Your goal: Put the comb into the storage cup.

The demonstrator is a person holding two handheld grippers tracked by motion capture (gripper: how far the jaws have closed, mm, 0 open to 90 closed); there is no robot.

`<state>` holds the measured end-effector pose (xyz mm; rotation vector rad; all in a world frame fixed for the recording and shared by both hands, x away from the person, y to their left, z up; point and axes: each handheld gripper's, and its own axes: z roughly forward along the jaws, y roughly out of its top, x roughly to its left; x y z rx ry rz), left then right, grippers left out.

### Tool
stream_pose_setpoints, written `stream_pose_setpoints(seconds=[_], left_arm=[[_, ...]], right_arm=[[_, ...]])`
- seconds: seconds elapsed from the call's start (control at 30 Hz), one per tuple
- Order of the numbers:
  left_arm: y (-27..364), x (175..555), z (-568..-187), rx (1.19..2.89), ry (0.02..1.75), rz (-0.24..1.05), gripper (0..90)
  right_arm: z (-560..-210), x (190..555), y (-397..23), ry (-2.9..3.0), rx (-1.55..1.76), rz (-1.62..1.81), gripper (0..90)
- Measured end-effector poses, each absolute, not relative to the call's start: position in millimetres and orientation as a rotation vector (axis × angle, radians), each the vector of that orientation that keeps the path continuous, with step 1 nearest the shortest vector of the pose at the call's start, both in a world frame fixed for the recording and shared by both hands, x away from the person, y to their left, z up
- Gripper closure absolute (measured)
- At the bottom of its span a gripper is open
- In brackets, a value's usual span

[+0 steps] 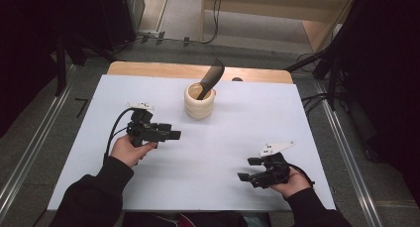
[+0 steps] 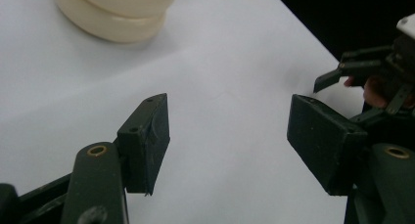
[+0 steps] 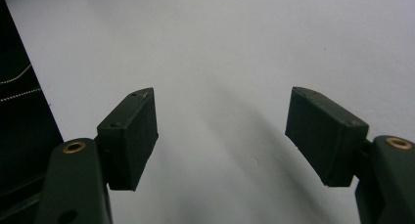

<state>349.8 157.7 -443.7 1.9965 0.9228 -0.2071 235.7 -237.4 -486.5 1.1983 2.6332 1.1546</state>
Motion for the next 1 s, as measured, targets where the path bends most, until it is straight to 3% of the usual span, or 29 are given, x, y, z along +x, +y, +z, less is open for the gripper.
stream_pose_setpoints(seconds=[1.0], left_arm=[[181,307,-456,2.106,0.896,-0.197,32.7]], right_arm=[[-486,237,-240,2.62,1.221,1.159,25.6]])
